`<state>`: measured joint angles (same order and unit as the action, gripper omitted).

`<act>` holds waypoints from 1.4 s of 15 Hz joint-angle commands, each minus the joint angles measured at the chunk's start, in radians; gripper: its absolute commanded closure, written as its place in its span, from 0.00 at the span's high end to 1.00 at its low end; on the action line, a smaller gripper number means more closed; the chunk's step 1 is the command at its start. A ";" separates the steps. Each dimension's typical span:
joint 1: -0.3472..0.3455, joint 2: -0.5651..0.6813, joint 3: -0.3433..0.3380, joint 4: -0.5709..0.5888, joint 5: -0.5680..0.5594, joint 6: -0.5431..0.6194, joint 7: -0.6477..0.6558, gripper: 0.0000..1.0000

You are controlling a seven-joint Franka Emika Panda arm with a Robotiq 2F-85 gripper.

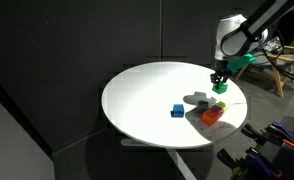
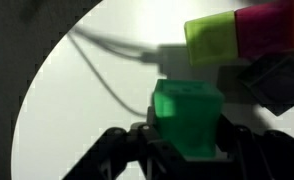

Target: Put the light green block on the table

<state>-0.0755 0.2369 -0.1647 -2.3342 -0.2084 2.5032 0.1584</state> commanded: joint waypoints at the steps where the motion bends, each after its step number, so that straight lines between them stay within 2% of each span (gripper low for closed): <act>1: -0.001 0.018 -0.004 0.030 -0.004 -0.015 0.004 0.83; 3: 0.000 0.020 -0.004 0.030 -0.004 -0.015 0.003 1.00; 16: -0.001 -0.039 0.016 -0.026 0.015 -0.016 -0.050 1.00; 21: -0.001 -0.097 0.037 -0.077 0.030 -0.027 -0.092 1.00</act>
<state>-0.0720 0.2094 -0.1436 -2.3615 -0.2057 2.5032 0.1100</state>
